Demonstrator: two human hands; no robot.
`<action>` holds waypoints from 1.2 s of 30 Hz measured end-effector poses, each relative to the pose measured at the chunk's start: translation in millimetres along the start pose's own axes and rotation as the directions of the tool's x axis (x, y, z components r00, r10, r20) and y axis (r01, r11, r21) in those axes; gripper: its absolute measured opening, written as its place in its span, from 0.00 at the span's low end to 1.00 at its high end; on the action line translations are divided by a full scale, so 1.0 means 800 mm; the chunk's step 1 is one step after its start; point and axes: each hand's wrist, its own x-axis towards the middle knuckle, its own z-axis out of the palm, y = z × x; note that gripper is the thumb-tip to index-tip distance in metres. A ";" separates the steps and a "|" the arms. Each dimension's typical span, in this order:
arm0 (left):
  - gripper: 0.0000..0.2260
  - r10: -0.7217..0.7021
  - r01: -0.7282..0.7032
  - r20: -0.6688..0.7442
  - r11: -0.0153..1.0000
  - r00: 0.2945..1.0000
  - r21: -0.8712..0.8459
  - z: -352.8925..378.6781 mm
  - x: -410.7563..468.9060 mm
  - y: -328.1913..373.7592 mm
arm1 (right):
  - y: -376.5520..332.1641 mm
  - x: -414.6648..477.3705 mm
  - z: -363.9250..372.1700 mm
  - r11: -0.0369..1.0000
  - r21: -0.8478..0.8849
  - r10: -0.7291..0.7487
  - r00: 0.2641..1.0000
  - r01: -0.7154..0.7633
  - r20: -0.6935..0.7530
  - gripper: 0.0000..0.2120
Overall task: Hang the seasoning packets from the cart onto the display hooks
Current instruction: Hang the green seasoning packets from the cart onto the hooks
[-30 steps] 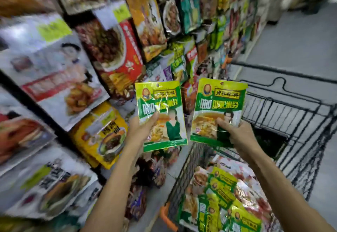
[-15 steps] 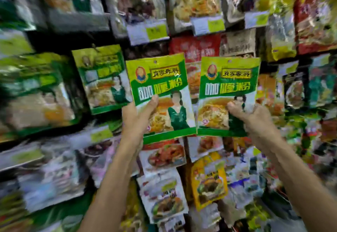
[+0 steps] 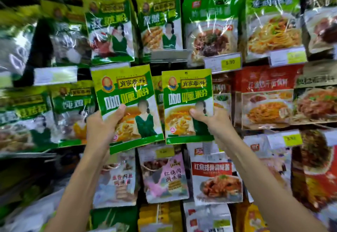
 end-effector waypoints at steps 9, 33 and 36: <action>0.07 0.018 -0.017 -0.074 1.000 0.997 0.022 -0.039 0.029 -0.015 | -0.008 0.035 0.043 0.991 0.045 0.127 0.992 -0.128 0.028 0.14; 0.11 0.049 -0.050 -0.047 0.999 0.998 -0.009 -0.011 0.025 -0.014 | 0.010 0.074 0.067 0.958 -0.195 0.181 0.971 -0.210 -0.157 0.17; 0.09 0.033 -0.033 -0.005 0.999 0.999 -0.011 -0.007 0.020 -0.013 | 0.011 0.063 0.059 0.950 -0.267 0.120 0.979 -0.161 -0.165 0.17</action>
